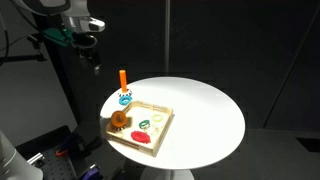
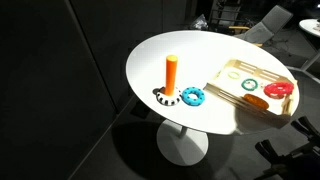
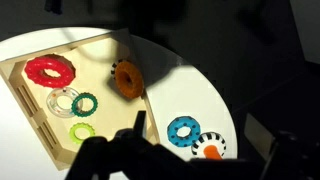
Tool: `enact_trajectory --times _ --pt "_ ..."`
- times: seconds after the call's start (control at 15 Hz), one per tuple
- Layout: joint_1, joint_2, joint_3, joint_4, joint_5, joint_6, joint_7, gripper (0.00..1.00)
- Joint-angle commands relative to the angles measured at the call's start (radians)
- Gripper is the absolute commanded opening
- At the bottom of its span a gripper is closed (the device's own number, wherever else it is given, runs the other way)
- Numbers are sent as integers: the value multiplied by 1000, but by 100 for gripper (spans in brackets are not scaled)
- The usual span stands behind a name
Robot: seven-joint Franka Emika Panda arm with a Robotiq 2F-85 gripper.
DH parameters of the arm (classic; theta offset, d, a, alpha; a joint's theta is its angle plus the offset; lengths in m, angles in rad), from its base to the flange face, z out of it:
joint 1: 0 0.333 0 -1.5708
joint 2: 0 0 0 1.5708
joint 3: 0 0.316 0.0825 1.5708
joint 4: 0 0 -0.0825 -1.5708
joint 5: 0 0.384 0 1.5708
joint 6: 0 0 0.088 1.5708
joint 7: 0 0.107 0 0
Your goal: Put the blue object inside the tray
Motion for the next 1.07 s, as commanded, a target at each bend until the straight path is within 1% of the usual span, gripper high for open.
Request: enact_trajectory --times 0.0,0.4,0.73,1.0 --pt "-4 0 4 2 2 -3 -2 100" --pt "-8 12 3 11 1 3 0 100" --pt "-24 88 -2 66 -6 41 1 100" --pt "-36 191 -13 141 1 89 -5 100"
